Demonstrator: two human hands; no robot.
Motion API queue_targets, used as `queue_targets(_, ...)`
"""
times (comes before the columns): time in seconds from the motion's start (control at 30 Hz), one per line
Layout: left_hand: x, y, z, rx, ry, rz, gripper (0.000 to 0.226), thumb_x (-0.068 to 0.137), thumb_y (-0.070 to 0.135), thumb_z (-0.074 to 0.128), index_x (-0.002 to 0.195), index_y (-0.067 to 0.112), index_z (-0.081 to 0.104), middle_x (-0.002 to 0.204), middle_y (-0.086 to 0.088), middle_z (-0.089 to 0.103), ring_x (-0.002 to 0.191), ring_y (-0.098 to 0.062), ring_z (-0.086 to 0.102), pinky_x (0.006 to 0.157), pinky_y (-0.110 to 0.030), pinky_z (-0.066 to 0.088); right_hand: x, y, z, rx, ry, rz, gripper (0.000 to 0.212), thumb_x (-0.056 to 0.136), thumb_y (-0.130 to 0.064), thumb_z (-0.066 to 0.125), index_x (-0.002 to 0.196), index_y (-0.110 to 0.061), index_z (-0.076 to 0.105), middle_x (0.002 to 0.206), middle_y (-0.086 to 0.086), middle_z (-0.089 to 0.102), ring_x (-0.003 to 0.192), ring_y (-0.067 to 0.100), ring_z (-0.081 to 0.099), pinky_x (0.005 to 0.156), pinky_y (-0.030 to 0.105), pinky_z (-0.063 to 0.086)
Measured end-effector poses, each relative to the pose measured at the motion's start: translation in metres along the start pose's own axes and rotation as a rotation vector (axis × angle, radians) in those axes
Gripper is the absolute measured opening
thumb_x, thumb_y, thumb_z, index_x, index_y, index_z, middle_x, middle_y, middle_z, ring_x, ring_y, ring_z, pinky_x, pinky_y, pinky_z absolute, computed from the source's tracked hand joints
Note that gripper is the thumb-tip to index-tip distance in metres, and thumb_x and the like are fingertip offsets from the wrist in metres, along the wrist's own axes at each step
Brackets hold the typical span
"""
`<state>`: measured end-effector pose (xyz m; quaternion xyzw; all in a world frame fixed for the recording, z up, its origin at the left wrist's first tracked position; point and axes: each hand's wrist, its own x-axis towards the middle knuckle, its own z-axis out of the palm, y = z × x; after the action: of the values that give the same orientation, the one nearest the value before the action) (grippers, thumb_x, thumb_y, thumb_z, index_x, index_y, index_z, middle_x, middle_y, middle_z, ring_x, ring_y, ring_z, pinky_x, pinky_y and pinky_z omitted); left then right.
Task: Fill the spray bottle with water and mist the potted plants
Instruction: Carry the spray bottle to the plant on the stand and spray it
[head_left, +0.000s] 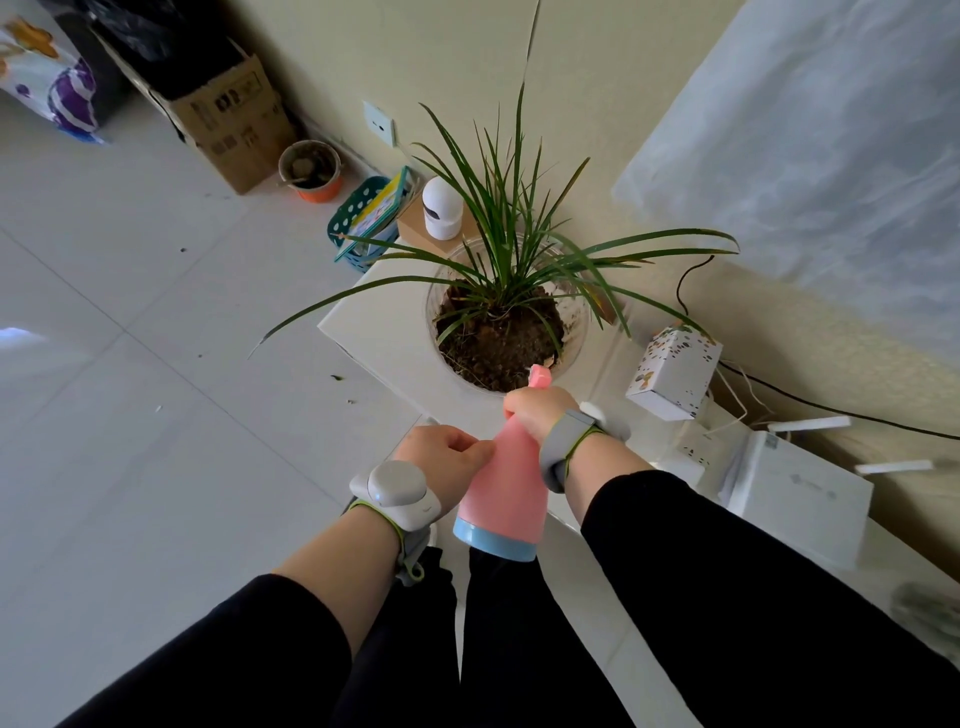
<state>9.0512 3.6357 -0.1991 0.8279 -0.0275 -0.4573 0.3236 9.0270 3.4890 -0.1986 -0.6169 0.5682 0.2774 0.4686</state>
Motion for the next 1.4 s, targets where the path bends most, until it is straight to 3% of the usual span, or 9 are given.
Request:
queue_targets(0.23, -0.005, 0.001, -0.005, -0.002, 0.013, -0.041, 0.029, 0.083, 0.039, 0.063, 0.058, 0.024, 0.065, 0.059, 0.006, 0.069, 0.06, -0.015, 0.063, 0.076, -0.034, 0.057, -0.001, -0.009, 0.009, -0.167, -0.052, -0.095, 0.019, 0.076, -0.008, 0.054, 0.062, -0.01, 0.041, 0.061, 0.004, 0.04, 0.049, 0.018, 0.034, 0.043, 0.026, 0.023)
queue_targets(0.33, -0.008, 0.001, -0.006, -0.011, 0.02, -0.045, 0.031, 0.083, 0.037, 0.062, 0.056, 0.021, 0.065, 0.06, 0.002, 0.071, 0.06, -0.016, 0.063, 0.078, -0.036, 0.058, -0.003, -0.014, 0.014, -0.203, -0.085, -0.122, 0.005, 0.076, -0.008, 0.055, 0.074, -0.007, 0.051, 0.072, 0.008, 0.047, 0.058, 0.022, 0.041, 0.045, 0.025, 0.026)
queue_targets(0.47, -0.009, 0.0, -0.009, -0.028, 0.039, -0.057, 0.033, 0.084, 0.037, 0.061, 0.055, 0.022, 0.064, 0.065, 0.0, 0.072, 0.061, -0.017, 0.063, 0.076, -0.036, 0.057, 0.0, -0.015, 0.02, -0.129, -0.092, -0.187, 0.01, 0.08, -0.012, 0.059, 0.086, -0.007, 0.052, 0.07, 0.005, 0.049, 0.053, 0.016, 0.04, 0.046, 0.023, 0.032)
queue_targets(0.53, -0.009, -0.001, -0.01, -0.039, 0.052, -0.063, 0.032, 0.084, 0.038, 0.061, 0.057, 0.021, 0.065, 0.067, -0.001, 0.074, 0.063, -0.018, 0.065, 0.076, -0.036, 0.057, -0.001, -0.018, 0.021, -0.191, -0.083, -0.21, 0.009, 0.078, -0.011, 0.058, 0.078, -0.006, 0.052, 0.066, 0.005, 0.045, 0.054, 0.018, 0.039, 0.048, 0.025, 0.03)
queue_targets(0.63, -0.01, -0.003, -0.011, -0.062, 0.062, -0.069, 0.032, 0.085, 0.038, 0.061, 0.061, 0.018, 0.068, 0.067, -0.003, 0.074, 0.063, -0.021, 0.066, 0.077, -0.037, 0.058, -0.002, -0.022, 0.022, -0.291, -0.101, -0.243, 0.025, 0.078, -0.009, 0.056, 0.058, -0.009, 0.039, 0.065, 0.007, 0.041, 0.057, 0.024, 0.036, 0.048, 0.028, 0.025)
queue_targets(1.0, -0.008, 0.0, -0.014, -0.082, 0.104, -0.062, 0.027, 0.086, 0.038, 0.06, 0.066, 0.021, 0.067, 0.069, 0.003, 0.072, 0.073, -0.026, 0.07, 0.075, -0.035, 0.056, 0.004, -0.033, 0.025, -0.259, -0.074, -0.313, 0.029, 0.074, -0.008, 0.056, 0.056, -0.011, 0.035, 0.054, 0.003, 0.036, 0.048, 0.02, 0.031, 0.045, 0.028, 0.024)
queue_targets(1.17, -0.005, 0.005, -0.014, -0.057, 0.124, -0.031, 0.021, 0.087, 0.039, 0.058, 0.073, 0.026, 0.066, 0.069, 0.008, 0.066, 0.061, -0.012, 0.059, 0.055, -0.023, 0.044, 0.008, -0.036, 0.019, -0.156, -0.033, -0.321, 0.025, 0.074, -0.009, 0.055, 0.06, -0.017, 0.036, 0.055, 0.002, 0.039, 0.046, 0.019, 0.035, 0.043, 0.025, 0.026)
queue_targets(1.3, -0.004, 0.012, -0.008, -0.077, 0.13, -0.007, 0.017, 0.087, 0.039, 0.059, 0.086, 0.026, 0.071, 0.082, 0.007, 0.07, 0.076, -0.014, 0.065, 0.063, -0.024, 0.047, 0.012, -0.037, 0.01, -0.141, 0.012, -0.279, 0.026, 0.073, -0.012, 0.054, 0.058, -0.019, 0.034, 0.054, 0.0, 0.039, 0.042, 0.017, 0.036, 0.036, 0.018, 0.022)
queue_targets(1.4, -0.003, 0.016, -0.004, -0.085, 0.131, 0.012, 0.015, 0.088, 0.037, 0.059, 0.091, 0.028, 0.071, 0.088, 0.007, 0.071, 0.083, -0.016, 0.066, 0.066, -0.023, 0.045, 0.015, -0.037, 0.005, -0.118, 0.035, -0.265, 0.019, 0.073, -0.013, 0.055, 0.061, -0.017, 0.04, 0.057, 0.001, 0.043, 0.046, 0.019, 0.041, 0.043, 0.023, 0.027)
